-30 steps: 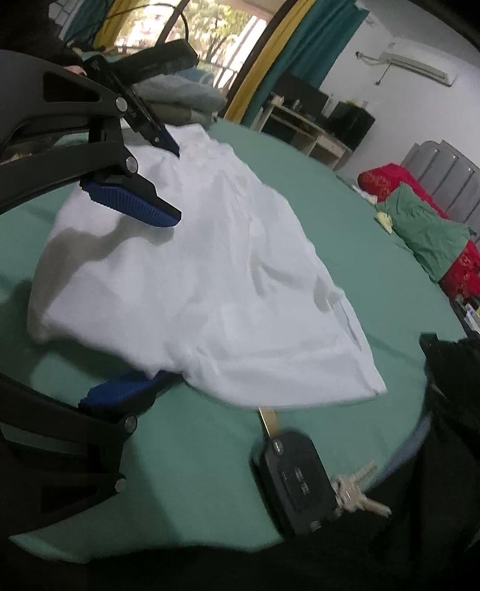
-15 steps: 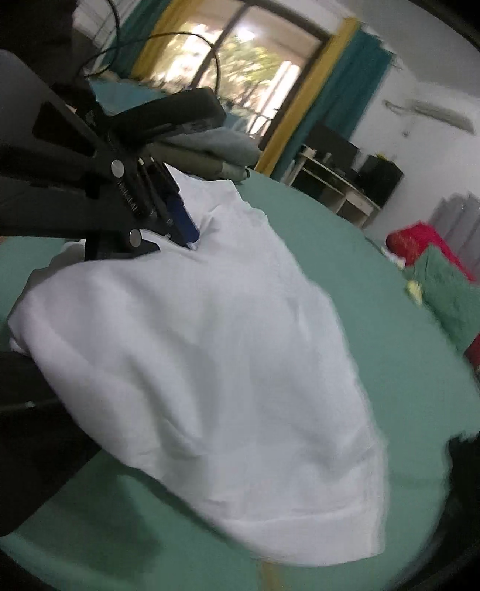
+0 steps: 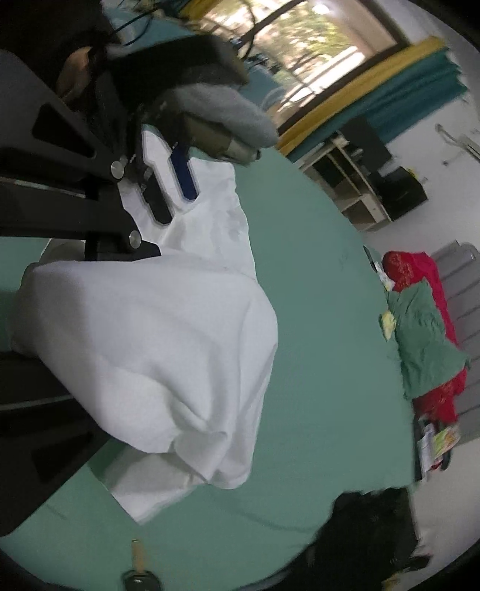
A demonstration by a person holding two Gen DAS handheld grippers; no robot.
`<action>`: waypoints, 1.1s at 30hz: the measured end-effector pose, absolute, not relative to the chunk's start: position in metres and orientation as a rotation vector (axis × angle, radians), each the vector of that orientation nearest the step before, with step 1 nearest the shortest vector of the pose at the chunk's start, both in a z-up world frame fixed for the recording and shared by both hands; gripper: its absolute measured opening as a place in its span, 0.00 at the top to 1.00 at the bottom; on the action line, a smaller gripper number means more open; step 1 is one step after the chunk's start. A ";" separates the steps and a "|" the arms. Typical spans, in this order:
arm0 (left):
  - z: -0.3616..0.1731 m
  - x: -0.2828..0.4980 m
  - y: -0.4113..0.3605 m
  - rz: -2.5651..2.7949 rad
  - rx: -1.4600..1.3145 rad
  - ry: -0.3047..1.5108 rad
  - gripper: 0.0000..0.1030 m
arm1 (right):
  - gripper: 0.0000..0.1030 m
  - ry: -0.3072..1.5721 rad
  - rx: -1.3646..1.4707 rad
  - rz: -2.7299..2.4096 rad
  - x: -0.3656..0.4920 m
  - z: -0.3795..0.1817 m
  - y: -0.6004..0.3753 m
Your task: Fold large clothes
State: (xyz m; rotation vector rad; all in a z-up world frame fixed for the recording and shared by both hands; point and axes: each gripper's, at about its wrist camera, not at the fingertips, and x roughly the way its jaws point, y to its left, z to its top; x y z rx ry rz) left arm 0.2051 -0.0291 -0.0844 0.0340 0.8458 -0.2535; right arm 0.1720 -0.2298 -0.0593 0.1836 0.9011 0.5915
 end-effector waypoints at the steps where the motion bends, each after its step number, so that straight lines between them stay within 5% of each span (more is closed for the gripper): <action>1: -0.082 0.204 -0.015 -0.241 0.034 0.841 0.45 | 0.83 0.895 0.161 0.591 0.171 -0.056 -0.222; 16: -0.081 0.200 0.155 -0.058 -0.163 0.896 0.45 | 0.83 0.979 -0.112 0.662 0.172 -0.072 -0.043; 19: -0.077 0.195 0.171 -0.046 -0.200 0.910 0.45 | 0.72 1.038 -0.145 0.685 0.166 -0.086 -0.015; 24: -0.064 0.190 0.193 -0.049 -0.278 0.875 0.45 | 0.23 1.078 -0.101 0.879 0.149 -0.097 0.016; 26: -0.061 0.189 0.199 -0.052 -0.303 0.860 0.45 | 0.17 1.073 -0.067 0.979 0.140 -0.095 0.021; 33: -0.059 0.192 0.169 -0.179 -0.327 0.828 0.45 | 0.16 1.012 -0.126 1.026 0.109 -0.074 0.001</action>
